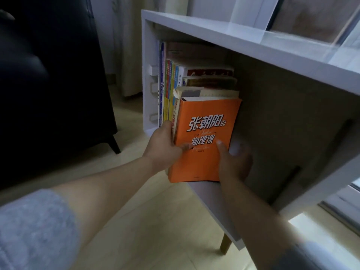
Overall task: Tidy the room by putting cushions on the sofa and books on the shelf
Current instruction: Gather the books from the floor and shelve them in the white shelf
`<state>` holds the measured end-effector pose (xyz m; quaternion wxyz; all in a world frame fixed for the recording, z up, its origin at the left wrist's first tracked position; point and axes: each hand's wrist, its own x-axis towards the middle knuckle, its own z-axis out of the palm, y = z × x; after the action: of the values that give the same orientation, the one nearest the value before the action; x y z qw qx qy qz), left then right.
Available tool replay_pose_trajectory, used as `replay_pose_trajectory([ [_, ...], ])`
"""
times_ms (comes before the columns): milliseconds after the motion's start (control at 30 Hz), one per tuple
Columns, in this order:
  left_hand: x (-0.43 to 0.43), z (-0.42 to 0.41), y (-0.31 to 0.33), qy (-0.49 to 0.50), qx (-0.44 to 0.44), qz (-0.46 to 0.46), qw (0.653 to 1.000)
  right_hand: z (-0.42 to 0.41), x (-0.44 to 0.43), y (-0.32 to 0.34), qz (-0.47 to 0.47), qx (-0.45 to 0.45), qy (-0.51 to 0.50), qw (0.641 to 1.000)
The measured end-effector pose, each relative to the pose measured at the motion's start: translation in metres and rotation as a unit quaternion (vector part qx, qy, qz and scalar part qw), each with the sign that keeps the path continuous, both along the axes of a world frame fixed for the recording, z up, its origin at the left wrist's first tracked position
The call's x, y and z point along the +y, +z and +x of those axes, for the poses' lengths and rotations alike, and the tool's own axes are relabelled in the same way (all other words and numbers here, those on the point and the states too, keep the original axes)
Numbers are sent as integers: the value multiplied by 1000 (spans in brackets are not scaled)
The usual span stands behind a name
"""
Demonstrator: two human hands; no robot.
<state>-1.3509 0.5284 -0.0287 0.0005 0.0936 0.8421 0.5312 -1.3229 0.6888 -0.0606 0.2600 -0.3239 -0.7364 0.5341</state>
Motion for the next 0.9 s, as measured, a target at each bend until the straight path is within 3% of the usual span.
replay_pose_trajectory([
  [67,0,1,0,-1,2,0,1000,16,-4,-3,24,-49,-40,998],
  [200,-1,6,2,-6,1,6,1000,33,-13,-13,25,-137,131,982],
  [267,-1,9,1,-2,4,7,1000,32,-16,-17,-16,-188,163,968],
  [367,2,15,-2,-3,12,13,1000,24,-21,-27,-152,-151,130,968],
  [567,31,7,-3,-24,48,4,999,2,-22,-29,-300,-4,73,951],
  [667,44,-13,-2,-25,36,2,999,-13,-17,-28,-281,-3,40,959],
  [800,45,-35,-1,-24,17,18,999,-28,-12,-24,-237,-26,68,969],
  [900,39,-47,-1,-17,14,23,999,-35,-10,-26,-298,-5,100,949],
])
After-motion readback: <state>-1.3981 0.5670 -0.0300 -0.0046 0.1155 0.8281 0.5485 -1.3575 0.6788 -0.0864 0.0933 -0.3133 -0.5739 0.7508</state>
